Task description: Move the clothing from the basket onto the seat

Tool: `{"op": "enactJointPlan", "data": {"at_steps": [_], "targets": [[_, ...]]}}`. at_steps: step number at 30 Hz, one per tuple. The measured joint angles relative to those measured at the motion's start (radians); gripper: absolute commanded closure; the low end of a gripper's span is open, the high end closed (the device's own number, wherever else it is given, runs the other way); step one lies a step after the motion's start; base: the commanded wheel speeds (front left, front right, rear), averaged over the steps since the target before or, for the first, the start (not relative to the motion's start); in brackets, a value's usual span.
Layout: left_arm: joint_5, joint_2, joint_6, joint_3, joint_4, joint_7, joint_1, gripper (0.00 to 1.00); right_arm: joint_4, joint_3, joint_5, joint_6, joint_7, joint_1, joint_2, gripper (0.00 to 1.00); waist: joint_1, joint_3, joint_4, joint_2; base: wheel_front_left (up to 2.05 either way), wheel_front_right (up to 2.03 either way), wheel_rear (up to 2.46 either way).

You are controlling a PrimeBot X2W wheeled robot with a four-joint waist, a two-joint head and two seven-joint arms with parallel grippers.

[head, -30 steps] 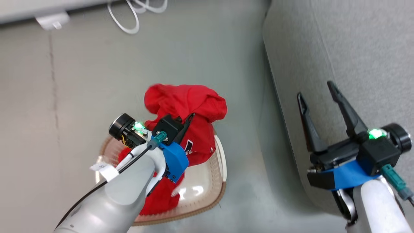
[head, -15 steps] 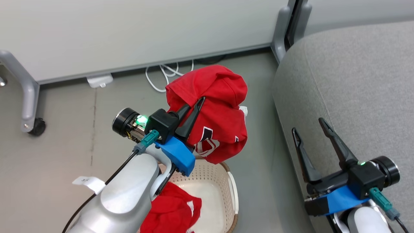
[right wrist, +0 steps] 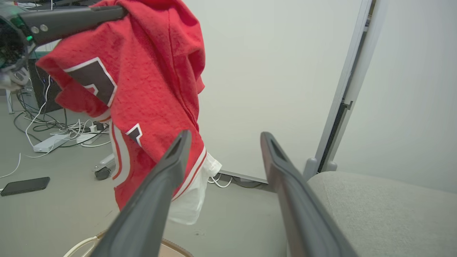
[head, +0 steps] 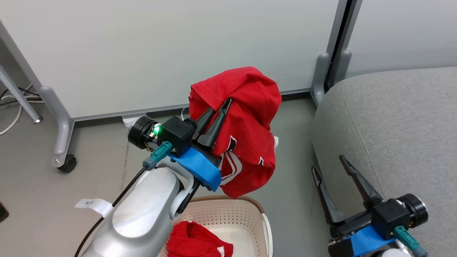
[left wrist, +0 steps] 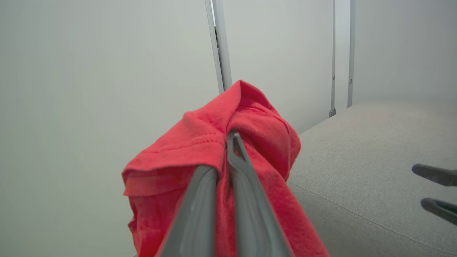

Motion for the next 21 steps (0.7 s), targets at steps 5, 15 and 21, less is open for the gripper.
{"op": "enactJointPlan", "data": {"at_steps": [5,15,21], "targets": [[0.000,-0.003,-0.003,-0.008,-0.002,0.000,0.000,1.00,0.001,0.064,-0.004,0.000,0.000,-0.004,-0.014,0.00,0.0001,-0.004,0.013,0.0000,0.00,0.00,0.00],[0.006,-0.036,-0.008,-0.035,-0.007,0.000,-0.052,1.00,0.138,0.225,-0.076,0.000,0.000,-0.185,-0.044,0.00,0.0002,0.035,0.048,0.0000,0.00,0.00,0.00],[0.009,-0.063,-0.009,-0.057,-0.007,0.000,-0.092,1.00,0.257,0.242,-0.149,0.000,0.000,-0.311,-0.031,0.00,0.0003,0.069,0.074,0.0000,0.00,0.00,0.00]]}}
